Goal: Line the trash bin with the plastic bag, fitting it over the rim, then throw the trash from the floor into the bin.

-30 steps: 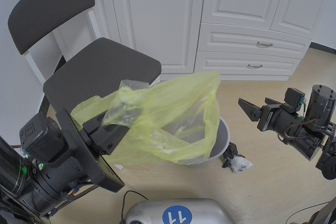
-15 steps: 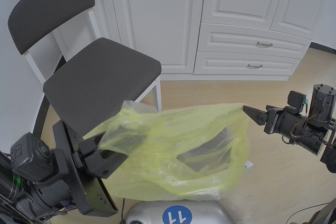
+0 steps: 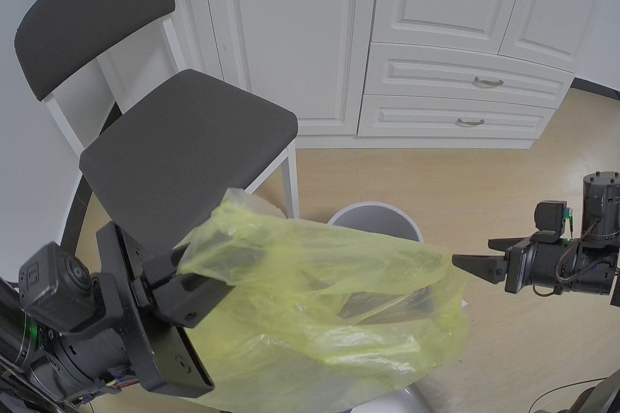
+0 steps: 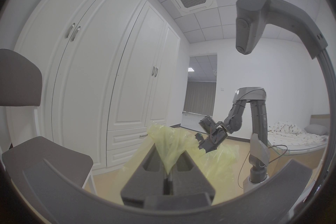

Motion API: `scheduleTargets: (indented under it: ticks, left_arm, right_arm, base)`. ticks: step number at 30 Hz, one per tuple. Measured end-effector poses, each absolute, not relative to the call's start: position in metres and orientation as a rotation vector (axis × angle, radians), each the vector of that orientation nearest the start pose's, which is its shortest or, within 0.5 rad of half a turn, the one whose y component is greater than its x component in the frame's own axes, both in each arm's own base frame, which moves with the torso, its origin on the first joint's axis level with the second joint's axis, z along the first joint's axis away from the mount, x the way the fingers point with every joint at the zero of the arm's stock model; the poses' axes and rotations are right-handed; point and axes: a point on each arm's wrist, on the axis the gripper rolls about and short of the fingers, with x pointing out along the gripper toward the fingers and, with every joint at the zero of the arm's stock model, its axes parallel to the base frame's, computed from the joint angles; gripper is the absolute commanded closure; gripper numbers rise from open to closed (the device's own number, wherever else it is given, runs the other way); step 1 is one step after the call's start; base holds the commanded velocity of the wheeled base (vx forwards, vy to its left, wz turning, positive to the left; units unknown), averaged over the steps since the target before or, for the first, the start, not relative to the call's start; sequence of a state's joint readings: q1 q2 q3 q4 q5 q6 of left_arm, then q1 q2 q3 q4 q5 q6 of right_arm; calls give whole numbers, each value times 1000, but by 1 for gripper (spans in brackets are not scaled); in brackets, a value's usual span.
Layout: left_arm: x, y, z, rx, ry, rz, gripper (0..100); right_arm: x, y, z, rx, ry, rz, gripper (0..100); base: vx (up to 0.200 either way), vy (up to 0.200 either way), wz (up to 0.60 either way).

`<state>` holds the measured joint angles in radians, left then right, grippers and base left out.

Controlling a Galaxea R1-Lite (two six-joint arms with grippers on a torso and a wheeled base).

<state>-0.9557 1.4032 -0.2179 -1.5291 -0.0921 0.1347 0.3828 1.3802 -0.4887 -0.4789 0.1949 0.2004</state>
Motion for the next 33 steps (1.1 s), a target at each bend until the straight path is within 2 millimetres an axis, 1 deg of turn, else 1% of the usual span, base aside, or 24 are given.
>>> scheduleTargets:
  ticks: [7,11,16,20,27,33]
  left_arm:
    - [109,-147,199,-32,-401,-981,100]
    - [108,-146,201,-35,-412,-980,100]
    - [102,-143,205,-48,-438,-1009,100]
    - [95,-140,207,-72,-451,-1088,100]
    - [86,-134,206,-97,-446,-1182,100]
    - [83,-130,203,-96,-439,-1203,100]
  right_arm:
    - [166,74,161,38,516,676,0]
    - [163,73,155,14,535,695,0]
    - [166,75,149,11,564,695,0]
    - [173,77,147,21,574,689,0]
    - [186,79,153,117,511,659,0]
    - [191,80,157,172,478,645,0]
  base:
    - [0,0,0]
    - [0,0,0]
    - [0,0,0]
    - [0,0,0]
    - [0,0,0]
    - [0,0,0]
